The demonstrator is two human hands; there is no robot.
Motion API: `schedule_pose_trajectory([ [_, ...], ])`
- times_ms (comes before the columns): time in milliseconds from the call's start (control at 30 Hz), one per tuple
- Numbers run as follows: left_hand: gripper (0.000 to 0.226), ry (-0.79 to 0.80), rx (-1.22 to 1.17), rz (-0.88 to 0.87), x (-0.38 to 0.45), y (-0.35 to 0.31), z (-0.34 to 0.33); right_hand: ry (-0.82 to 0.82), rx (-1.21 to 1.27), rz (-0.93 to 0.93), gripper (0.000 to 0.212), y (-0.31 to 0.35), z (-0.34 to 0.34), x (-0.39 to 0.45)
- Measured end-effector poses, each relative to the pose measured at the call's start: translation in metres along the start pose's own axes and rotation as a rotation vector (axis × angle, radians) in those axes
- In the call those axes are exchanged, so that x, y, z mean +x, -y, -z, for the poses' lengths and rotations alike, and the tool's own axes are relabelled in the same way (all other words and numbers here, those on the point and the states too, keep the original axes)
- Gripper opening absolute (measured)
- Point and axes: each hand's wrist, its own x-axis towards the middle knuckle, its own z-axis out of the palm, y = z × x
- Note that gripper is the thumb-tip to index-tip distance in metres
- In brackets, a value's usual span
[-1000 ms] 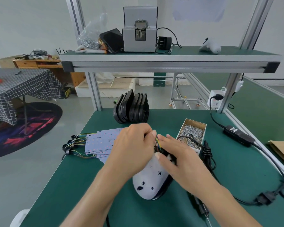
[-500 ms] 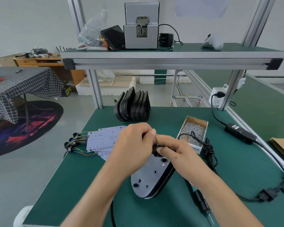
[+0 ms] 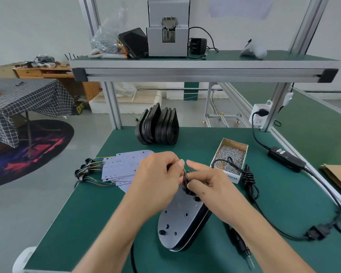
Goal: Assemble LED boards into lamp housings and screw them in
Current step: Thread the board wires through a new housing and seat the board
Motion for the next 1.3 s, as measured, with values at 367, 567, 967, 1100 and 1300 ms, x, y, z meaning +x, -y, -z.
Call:
schedule_pose_trajectory([
  [367, 0.034, 0.029, -0.014, 0.001, 0.000, -0.002, -0.008, 0.031, 0.003, -0.059, 0.021, -0.012, 0.006, -0.001],
  [567, 0.034, 0.025, 0.014, -0.006, 0.002, -0.002, -0.014, 0.023, -0.013, -0.071, 0.021, -0.020, 0.010, -0.003],
  [967, 0.033, 0.014, 0.020, -0.023, -0.001, 0.005, -0.018, 0.004, 0.063, -0.082, 0.042, -0.024, 0.014, -0.005],
  [1100, 0.033, -0.011, -0.014, -0.017, -0.006, 0.011, -0.014, 0.070, 0.160, -0.123, 0.046, -0.021, 0.018, -0.006],
  [1300, 0.036, 0.009, 0.038, -0.078, -0.013, 0.008, -0.010, 0.132, 0.129, -0.132, 0.030, -0.013, 0.014, -0.001],
])
